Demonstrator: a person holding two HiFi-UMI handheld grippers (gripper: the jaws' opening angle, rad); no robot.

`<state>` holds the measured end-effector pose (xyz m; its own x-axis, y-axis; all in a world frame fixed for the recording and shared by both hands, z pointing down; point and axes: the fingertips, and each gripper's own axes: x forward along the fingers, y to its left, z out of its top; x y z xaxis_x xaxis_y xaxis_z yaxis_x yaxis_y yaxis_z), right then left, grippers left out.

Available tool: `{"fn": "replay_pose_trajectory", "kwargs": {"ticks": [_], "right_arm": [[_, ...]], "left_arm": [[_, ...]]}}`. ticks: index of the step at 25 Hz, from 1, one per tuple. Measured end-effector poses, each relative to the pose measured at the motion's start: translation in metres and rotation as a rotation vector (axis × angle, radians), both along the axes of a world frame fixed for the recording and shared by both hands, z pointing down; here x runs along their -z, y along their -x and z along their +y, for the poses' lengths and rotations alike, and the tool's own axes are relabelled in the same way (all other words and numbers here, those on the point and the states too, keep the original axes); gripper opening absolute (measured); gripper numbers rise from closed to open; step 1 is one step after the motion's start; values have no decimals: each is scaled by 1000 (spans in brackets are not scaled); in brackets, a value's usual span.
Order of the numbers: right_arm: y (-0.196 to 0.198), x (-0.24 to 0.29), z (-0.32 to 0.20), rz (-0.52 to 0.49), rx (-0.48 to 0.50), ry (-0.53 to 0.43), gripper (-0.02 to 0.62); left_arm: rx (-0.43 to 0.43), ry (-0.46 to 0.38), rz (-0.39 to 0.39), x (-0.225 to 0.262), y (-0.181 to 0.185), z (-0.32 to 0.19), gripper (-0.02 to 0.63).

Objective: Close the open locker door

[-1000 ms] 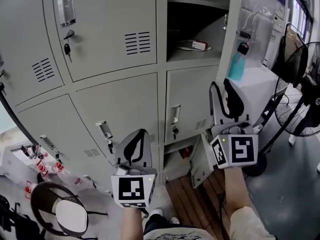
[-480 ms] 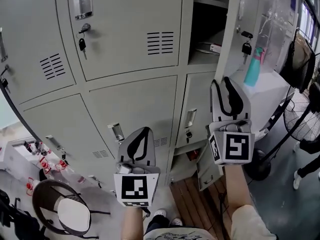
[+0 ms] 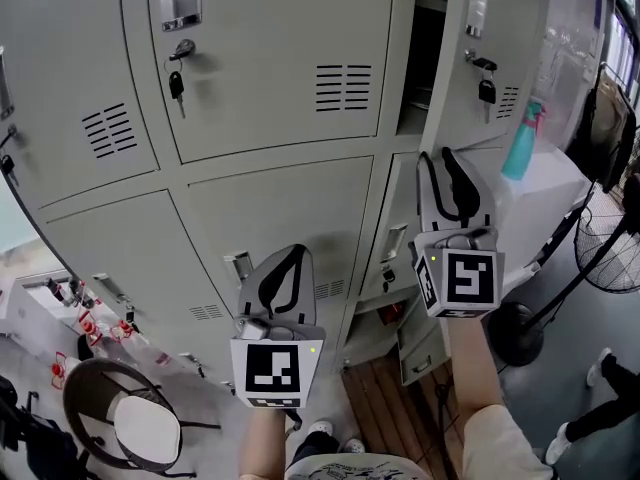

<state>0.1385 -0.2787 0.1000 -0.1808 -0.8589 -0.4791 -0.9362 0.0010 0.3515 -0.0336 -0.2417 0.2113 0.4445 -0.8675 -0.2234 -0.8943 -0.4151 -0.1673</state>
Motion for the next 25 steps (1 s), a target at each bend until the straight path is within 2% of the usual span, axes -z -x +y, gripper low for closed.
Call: {"fn": "replay_pose_trajectory", "kwargs": {"ticks": [25], "right_arm": [[15, -4, -50, 23, 28, 65, 101]], "left_arm": [[-4, -3, 7, 1, 2, -28, 3]]}}
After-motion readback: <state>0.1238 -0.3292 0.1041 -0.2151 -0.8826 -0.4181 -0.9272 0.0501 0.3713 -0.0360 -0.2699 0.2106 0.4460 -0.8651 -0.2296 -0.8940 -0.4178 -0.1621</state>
